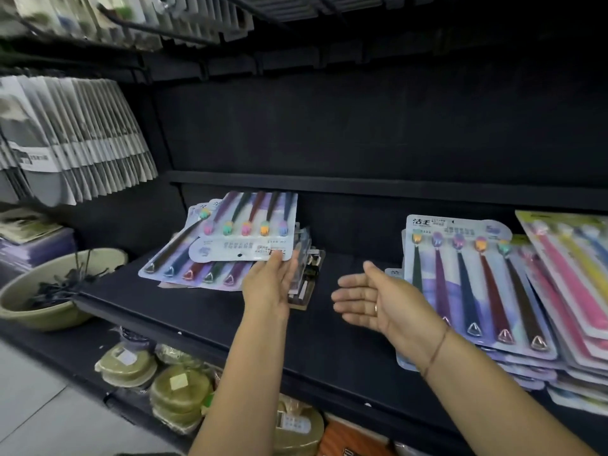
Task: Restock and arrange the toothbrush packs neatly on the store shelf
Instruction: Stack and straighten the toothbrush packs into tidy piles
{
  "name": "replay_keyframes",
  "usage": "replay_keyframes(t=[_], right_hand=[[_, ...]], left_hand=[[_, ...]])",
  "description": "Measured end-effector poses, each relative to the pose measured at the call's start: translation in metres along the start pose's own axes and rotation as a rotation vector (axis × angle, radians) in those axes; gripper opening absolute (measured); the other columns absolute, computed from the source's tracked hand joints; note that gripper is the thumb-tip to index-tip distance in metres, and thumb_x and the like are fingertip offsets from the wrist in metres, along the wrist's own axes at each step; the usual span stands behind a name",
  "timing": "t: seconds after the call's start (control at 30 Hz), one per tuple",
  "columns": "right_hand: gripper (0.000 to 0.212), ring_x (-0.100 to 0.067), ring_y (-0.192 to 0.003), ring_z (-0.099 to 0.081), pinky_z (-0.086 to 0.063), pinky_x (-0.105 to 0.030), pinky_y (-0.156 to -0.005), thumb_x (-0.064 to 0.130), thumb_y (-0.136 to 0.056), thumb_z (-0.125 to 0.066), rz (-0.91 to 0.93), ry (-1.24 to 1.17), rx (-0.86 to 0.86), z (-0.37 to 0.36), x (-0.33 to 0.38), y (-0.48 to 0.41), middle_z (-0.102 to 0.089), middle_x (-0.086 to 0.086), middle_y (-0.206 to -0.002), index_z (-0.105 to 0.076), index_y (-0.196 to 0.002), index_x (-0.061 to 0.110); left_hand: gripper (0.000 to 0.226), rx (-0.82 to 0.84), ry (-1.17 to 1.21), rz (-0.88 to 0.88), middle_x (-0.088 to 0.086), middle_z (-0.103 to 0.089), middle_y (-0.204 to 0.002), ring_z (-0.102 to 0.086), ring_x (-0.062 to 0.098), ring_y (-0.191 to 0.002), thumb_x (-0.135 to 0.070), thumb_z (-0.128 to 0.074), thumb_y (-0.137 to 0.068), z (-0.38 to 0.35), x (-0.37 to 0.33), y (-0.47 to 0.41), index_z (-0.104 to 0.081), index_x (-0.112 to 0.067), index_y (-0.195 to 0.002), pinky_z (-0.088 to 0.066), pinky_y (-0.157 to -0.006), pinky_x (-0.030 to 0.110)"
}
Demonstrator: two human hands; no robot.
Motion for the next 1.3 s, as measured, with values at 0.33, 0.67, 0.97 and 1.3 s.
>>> replay_keyframes(t=[0.33,0.67,0.97,1.3], right_hand=[[0.026,-0.024,-0.094,-0.067,-0.054,-0.037,-0.08,0.038,-0.1,-0.05,0.144,-0.171,-0.135,0.052,0.058,-0.014,-0.07,-0.007,-0.1,-0.065,-0.096,0.018],[0.025,-0.02,-0.048,-0.054,-0.044,-0.027,-0.048,0.022,-0.065,-0.072,-0.154,-0.055,-0.052,0.109,0.006,0.099,-0.07,-0.019,-0.078,-0.075,-0.084,0.006],[0.025,-0.026,-0.078,-0.074,-0.062,-0.032,-0.064,0.016,-0.093,-0.054,0.082,-0.568,-0.165,0.106,-0.018,0.08,-0.073,-0.021,-0.1,-0.068,-0.106,0.0],[0.046,-0.022,-0.071,-0.073,-0.06,-0.027,-0.056,0.037,-0.105,-0.035,0.116,-0.563,-0.348,0.087,-0.026,0.046,-0.075,-0.013,-0.086,-0.064,-0.1,0.002]], left_hand=[[0.021,0.529,-0.496,0.041,0.017,-0.07,-0.085,-0.063,0.016,-0.065,-0.005,-0.055,-0.092,-0.017,-0.012,0.066,-0.066,0.003,-0.107,-0.053,-0.059,0.021],[0.031,0.424,-0.414,0.151,0.013,-0.068,-0.073,-0.057,0.011,-0.05,-0.014,-0.06,-0.086,-0.009,-0.004,0.048,-0.064,0.008,-0.107,-0.049,-0.045,0.018],[0.064,0.125,-0.109,0.189,0.015,-0.062,-0.123,-0.062,0.021,-0.107,-0.047,-0.052,-0.094,0.01,0.02,0.032,-0.048,0.004,-0.133,-0.052,-0.085,0.031],[0.042,-0.081,0.135,0.084,0.011,-0.065,-0.108,-0.065,0.017,-0.097,-0.037,-0.046,-0.101,0.041,-0.006,0.017,-0.054,0.001,-0.12,-0.053,-0.076,0.03]])
Point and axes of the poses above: each hand's wrist, its own y-axis away from the middle knuckle, its own z-axis out of the back of the hand, x = y × z, the point moved 10 cm from there along -y, towards the middle knuckle
